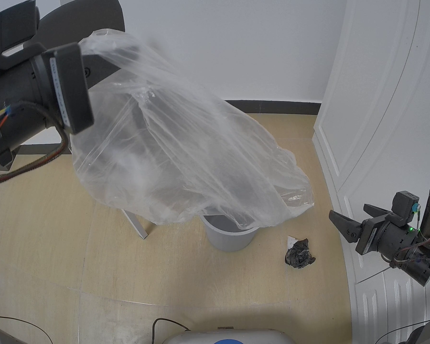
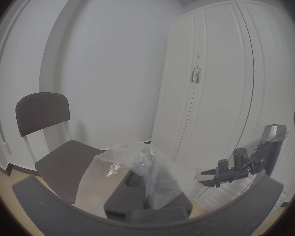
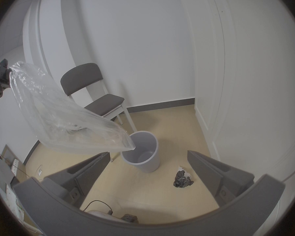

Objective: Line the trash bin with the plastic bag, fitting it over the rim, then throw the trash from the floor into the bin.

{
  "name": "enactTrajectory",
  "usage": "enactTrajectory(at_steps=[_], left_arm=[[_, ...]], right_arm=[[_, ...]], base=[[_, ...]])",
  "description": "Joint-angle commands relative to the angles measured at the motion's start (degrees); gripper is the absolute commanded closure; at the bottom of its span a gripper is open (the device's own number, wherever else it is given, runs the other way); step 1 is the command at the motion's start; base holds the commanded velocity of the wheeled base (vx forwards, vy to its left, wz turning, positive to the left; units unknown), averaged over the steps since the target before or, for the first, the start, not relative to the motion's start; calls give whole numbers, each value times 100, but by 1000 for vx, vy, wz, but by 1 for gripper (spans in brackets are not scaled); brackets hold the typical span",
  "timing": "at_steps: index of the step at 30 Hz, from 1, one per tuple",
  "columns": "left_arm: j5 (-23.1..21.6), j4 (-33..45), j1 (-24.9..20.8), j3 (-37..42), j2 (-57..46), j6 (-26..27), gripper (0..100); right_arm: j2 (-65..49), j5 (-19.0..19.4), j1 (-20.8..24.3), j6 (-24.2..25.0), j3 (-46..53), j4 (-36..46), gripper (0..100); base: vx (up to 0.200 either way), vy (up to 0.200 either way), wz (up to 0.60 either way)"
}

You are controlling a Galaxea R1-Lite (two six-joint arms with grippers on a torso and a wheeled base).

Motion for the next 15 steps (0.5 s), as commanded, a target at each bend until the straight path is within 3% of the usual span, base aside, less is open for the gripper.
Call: enactTrajectory(at_steps=[1,8,15], left_arm=[[-14,-199,-118,-20,9,-11,100],[-462,-559,-232,15,-9,-3,100],[-471,-568,-355,15,-18,6,100]], right_arm=[[88,43,83,80,13,-7,0],[299,61,91,432,-93,-209,0],[563,61,91,520,-49,-710,0]], base=[[0,0,0],[0,0,0],[0,0,0]])
